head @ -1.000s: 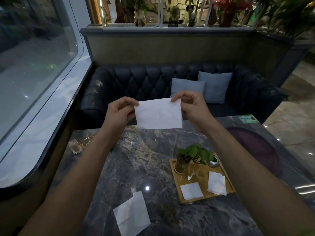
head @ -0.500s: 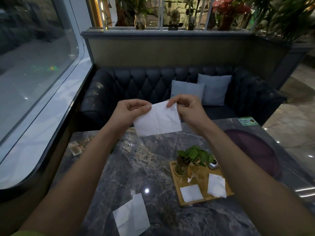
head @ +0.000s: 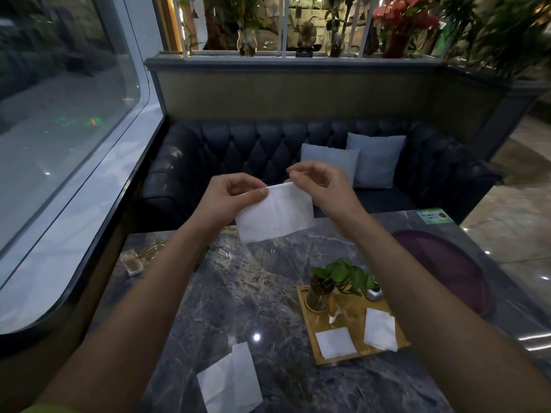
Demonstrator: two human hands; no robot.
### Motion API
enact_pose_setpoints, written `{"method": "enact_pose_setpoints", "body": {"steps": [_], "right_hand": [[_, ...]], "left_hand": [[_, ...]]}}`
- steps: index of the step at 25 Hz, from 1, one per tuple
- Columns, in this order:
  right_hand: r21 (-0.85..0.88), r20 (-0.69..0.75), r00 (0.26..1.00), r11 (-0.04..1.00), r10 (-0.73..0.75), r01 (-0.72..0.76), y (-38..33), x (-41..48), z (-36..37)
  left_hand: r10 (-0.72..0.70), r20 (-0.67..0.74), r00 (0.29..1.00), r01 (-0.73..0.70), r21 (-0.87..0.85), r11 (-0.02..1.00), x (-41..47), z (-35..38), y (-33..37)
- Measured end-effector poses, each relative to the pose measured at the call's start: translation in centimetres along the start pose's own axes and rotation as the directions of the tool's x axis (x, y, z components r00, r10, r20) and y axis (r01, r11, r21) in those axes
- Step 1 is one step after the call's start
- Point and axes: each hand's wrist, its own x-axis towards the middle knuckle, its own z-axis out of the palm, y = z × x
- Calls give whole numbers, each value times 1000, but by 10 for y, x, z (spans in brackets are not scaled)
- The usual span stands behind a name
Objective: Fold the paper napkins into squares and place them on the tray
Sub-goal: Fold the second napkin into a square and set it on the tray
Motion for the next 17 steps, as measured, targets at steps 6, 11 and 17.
{"method": "enact_pose_setpoints", "body": {"steps": [6, 11, 17], "right_hand": [[-145, 31, 999, 989, -36, 40, 7, 3, 3], [-138, 16, 998, 989, -59, 60, 5, 4, 3], [-126, 14, 998, 990, -61, 62, 3, 3, 3]], "left_hand": [[35, 17, 999, -35, 6, 999, 1, 2, 3], [13, 26, 1000, -13, -6, 1000, 2, 4, 3], [23, -3, 1000, -23, 3, 1000, 1, 5, 6]]}}
